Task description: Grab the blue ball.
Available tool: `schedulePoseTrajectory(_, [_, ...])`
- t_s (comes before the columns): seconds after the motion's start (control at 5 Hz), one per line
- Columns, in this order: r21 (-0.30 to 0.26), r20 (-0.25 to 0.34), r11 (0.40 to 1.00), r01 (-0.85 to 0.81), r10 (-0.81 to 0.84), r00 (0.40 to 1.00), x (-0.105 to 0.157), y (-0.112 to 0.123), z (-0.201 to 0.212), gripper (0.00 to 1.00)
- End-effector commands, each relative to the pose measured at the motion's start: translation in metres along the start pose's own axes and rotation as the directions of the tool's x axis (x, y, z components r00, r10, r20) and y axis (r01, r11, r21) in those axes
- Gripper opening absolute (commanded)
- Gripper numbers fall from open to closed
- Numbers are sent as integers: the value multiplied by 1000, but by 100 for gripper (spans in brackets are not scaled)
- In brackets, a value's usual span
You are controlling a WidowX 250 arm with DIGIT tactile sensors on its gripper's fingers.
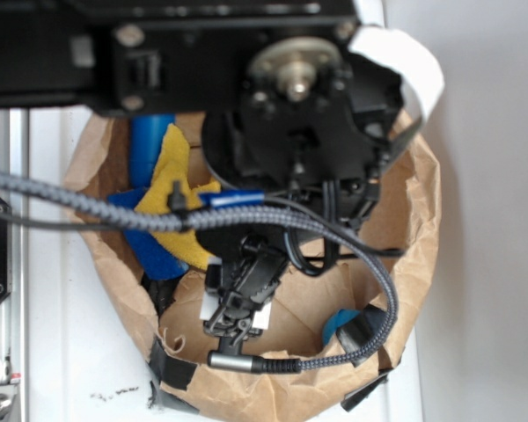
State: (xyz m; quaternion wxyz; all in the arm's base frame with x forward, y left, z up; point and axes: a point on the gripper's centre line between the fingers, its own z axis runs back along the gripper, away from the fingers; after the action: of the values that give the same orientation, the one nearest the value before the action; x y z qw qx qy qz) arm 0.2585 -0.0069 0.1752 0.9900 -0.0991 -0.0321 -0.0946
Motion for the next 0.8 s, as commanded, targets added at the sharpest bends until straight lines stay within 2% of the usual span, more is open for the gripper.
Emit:
schedulePoseTrajectory(0.0, [2,147,991,136,-135,980,-8,36,-29,100])
schedulePoseTrajectory(0.2, [19,173,986,165,-166,971,-9,46,-38,100])
schedulePoseTrajectory(0.4, [33,232,978,207,-209,950,-6,42,-56,100])
schedulePoseTrajectory(0.6, [-10,288,968,252,-239,927,0,24,-69,100])
